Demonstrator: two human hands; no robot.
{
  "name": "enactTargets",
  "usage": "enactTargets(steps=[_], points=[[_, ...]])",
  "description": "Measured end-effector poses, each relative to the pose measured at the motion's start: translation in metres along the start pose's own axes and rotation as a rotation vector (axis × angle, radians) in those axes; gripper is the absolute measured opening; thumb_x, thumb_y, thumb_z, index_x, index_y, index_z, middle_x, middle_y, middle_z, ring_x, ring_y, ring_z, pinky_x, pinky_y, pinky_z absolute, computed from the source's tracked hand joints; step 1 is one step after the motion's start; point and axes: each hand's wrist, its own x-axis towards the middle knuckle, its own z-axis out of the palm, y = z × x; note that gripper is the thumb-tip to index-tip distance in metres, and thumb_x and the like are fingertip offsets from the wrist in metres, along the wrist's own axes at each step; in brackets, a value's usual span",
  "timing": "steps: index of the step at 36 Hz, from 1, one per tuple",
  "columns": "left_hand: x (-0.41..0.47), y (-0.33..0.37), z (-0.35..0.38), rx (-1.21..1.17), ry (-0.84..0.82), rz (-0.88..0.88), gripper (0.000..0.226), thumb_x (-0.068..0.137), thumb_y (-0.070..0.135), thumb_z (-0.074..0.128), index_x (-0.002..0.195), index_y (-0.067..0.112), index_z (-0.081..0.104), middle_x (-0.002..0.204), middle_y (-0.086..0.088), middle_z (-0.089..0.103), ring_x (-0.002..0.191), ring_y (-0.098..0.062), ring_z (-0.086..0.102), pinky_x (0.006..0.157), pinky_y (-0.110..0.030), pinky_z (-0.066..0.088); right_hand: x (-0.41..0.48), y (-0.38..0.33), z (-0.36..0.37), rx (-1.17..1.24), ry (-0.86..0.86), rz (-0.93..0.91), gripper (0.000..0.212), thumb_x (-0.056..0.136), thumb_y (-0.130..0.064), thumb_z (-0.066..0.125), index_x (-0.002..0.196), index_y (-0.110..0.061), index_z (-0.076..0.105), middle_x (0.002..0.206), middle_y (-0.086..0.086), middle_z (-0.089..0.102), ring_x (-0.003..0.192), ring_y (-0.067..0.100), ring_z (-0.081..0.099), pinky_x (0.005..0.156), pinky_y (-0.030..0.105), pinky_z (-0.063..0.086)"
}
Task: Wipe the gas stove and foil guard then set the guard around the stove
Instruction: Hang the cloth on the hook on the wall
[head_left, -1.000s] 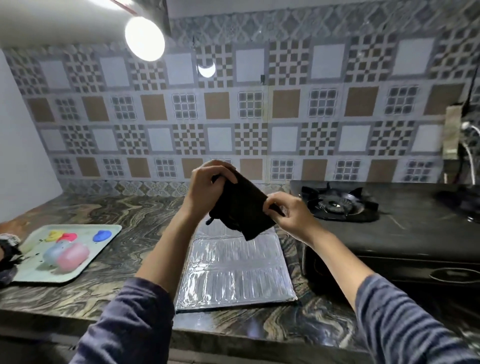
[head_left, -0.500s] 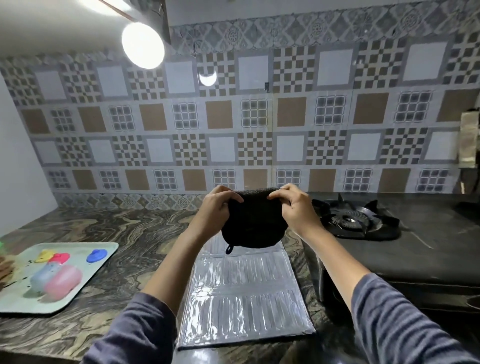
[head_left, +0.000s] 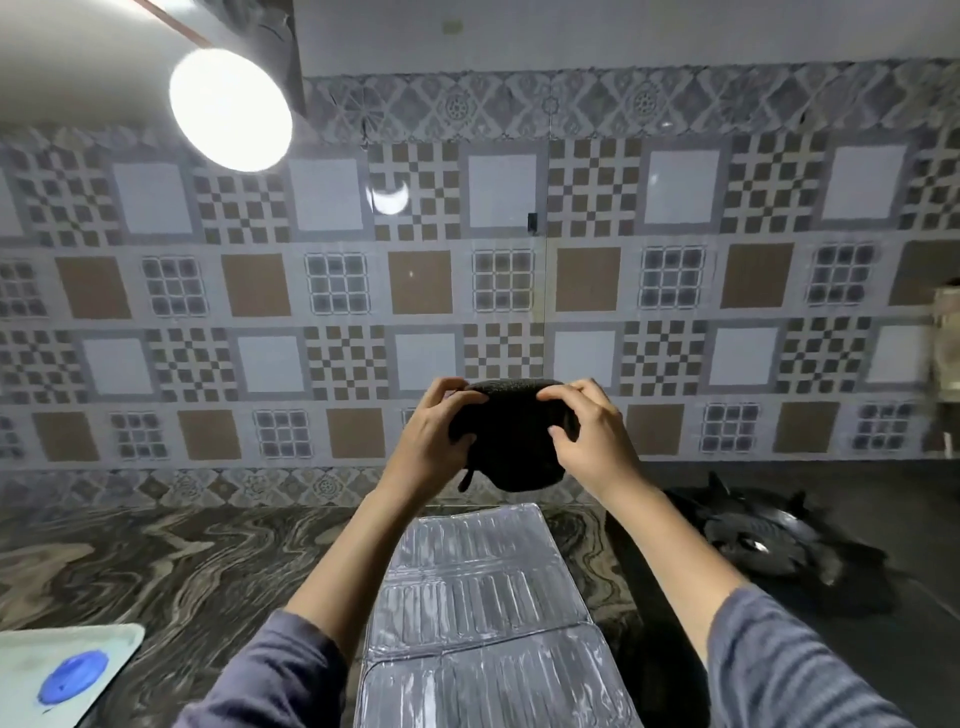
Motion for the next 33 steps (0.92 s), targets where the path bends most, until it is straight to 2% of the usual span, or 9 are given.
enactTargets(steps=[5, 9, 11, 15, 22, 28, 33], points=[[0.036, -0.003, 0.009, -0.007, 0.089, 0.017, 0.040, 0.077, -0.013, 0.054, 0.112, 0.004, 0.062, 0.120, -0.013, 0.051, 0.110, -0.024, 0.052, 0.091, -0.022, 0.041, 0.039, 0.015, -0.003, -0.014, 0.060, -0.049, 0.033, 0.079, 0.009, 0.059, 0.107, -0.009, 0.062, 0.105, 0.007, 0.055, 0.095, 0.016, 0.054, 0.079, 0.008, 0.031], [0.073, -0.008, 0.015, -0.008, 0.129, 0.008, 0.043, 0.075, -0.016, 0.053, 0.112, 0.003, 0.062, 0.121, -0.012, 0.051, 0.112, -0.026, 0.052, 0.094, -0.026, 0.044, 0.078, 0.021, -0.009, -0.056, 0.094, -0.101, 0.032, 0.080, 0.009, 0.059, 0.107, -0.009, 0.063, 0.105, 0.009, 0.056, 0.095, 0.023, 0.057, 0.082, 0.020, 0.039], [0.097, -0.010, 0.018, -0.008, 0.134, 0.014, 0.043, 0.075, -0.016, 0.052, 0.112, 0.004, 0.062, 0.121, -0.011, 0.051, 0.112, -0.025, 0.053, 0.095, -0.031, 0.047, 0.101, 0.026, -0.013, -0.064, 0.123, -0.119, 0.032, 0.081, 0.008, 0.058, 0.108, -0.009, 0.063, 0.104, 0.008, 0.055, 0.092, 0.022, 0.057, 0.080, 0.021, 0.040], [0.145, -0.011, 0.020, -0.003, 0.152, 0.013, 0.042, 0.079, -0.013, 0.052, 0.115, 0.006, 0.060, 0.123, -0.007, 0.047, 0.112, -0.018, 0.050, 0.092, -0.018, 0.042, 0.150, 0.037, -0.017, -0.065, 0.190, -0.118, 0.033, 0.081, 0.009, 0.057, 0.109, -0.009, 0.064, 0.102, 0.008, 0.053, 0.089, 0.021, 0.057, 0.077, 0.019, 0.039], [0.228, -0.025, 0.028, 0.099, 0.142, 0.023, 0.044, 0.080, -0.009, 0.050, 0.119, 0.009, 0.058, 0.125, -0.005, 0.048, 0.111, -0.020, 0.051, 0.090, -0.024, 0.047, 0.228, 0.062, -0.013, -0.061, 0.234, -0.093, 0.036, 0.084, 0.006, 0.056, 0.115, -0.009, 0.062, 0.114, 0.008, 0.053, 0.100, 0.021, 0.058, 0.087, 0.016, 0.037], [0.285, -0.046, 0.044, 0.148, 0.112, 0.078, 0.041, 0.082, -0.008, 0.050, 0.120, 0.006, 0.056, 0.126, -0.006, 0.046, 0.111, -0.022, 0.051, 0.088, -0.018, 0.046, 0.280, 0.095, 0.001, -0.102, 0.261, -0.080, 0.036, 0.085, 0.005, 0.057, 0.118, -0.009, 0.062, 0.114, 0.009, 0.053, 0.091, 0.023, 0.058, 0.075, 0.020, 0.044], [0.325, -0.072, 0.062, 0.162, 0.158, 0.050, 0.041, 0.083, -0.008, 0.048, 0.122, 0.005, 0.054, 0.127, -0.007, 0.044, 0.112, -0.022, 0.050, 0.087, -0.012, 0.039, 0.326, 0.114, 0.019, -0.143, 0.275, -0.107, 0.038, 0.088, 0.002, 0.054, 0.123, -0.009, 0.058, 0.120, 0.011, 0.050, 0.105, 0.025, 0.053, 0.084, 0.024, 0.045]])
